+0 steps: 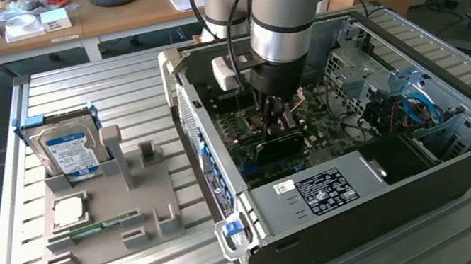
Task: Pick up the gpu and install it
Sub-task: 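Press down on the gpu until it lock into place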
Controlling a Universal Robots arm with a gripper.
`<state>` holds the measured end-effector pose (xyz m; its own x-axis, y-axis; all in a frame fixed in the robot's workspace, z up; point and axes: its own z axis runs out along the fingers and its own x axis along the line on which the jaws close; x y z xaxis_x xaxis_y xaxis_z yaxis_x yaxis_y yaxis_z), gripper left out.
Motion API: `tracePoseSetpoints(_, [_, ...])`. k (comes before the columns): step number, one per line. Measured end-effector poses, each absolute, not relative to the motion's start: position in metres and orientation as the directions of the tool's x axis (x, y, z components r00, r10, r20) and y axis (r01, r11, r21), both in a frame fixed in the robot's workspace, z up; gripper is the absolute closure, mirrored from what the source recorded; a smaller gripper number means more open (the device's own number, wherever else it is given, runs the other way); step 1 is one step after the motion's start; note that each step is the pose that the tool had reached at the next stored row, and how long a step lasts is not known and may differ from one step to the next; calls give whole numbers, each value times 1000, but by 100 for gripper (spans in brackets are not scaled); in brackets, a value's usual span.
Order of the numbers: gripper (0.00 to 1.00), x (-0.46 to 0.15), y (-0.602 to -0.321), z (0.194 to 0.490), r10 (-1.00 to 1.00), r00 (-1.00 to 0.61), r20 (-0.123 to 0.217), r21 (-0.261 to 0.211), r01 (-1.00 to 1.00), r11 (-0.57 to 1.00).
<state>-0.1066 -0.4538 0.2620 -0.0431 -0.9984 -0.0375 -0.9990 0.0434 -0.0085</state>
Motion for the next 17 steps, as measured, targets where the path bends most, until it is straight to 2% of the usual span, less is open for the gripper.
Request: tracePoseSetpoints(17, [89,-107,-454,261,-998,-43,-37,-8,-999,43])
